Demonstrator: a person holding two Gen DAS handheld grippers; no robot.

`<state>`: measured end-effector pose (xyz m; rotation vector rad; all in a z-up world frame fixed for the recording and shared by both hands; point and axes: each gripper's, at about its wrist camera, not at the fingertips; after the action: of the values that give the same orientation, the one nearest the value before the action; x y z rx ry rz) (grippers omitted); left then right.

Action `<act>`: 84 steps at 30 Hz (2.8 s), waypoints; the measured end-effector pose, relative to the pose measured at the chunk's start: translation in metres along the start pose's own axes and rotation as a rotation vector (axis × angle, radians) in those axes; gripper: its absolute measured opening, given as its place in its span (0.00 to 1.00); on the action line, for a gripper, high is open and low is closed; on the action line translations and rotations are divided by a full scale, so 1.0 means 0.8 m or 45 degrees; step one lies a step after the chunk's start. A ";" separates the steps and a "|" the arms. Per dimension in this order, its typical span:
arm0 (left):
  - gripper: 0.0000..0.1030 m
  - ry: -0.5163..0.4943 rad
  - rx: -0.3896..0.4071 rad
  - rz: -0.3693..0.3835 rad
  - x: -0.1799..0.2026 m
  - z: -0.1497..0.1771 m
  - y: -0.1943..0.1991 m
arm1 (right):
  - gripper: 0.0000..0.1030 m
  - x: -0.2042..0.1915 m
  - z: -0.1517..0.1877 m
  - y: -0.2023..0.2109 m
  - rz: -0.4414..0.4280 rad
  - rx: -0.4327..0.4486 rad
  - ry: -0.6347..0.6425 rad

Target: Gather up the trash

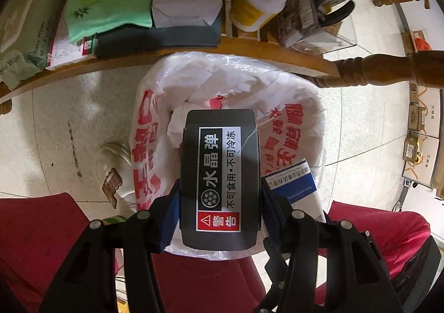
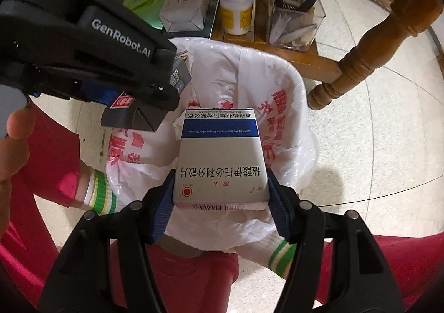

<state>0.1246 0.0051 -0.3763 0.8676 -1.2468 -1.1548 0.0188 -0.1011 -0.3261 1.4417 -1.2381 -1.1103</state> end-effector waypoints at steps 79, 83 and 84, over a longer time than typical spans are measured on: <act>0.92 -0.101 1.662 -0.395 0.107 0.335 0.489 | 0.93 -0.037 0.100 0.550 0.315 1.461 -0.137; 0.92 -0.088 1.664 -0.386 0.107 0.341 0.495 | 0.93 -0.044 0.107 0.558 0.306 1.482 -0.133; 0.92 -0.087 1.666 -0.391 0.107 0.342 0.497 | 0.93 -0.045 0.108 0.560 0.308 1.485 -0.133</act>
<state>-0.0794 0.0434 0.0677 2.0241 -1.9687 -0.4536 -0.1492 -0.1110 0.0998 1.9504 -2.2428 -0.2194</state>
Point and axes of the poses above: each gripper's, at about its wrist camera, not at the fingertips, and y roughly against the way its jaws point, x to its right, z to its underside, and after that the axes turned 3 degrees about x, right-handed
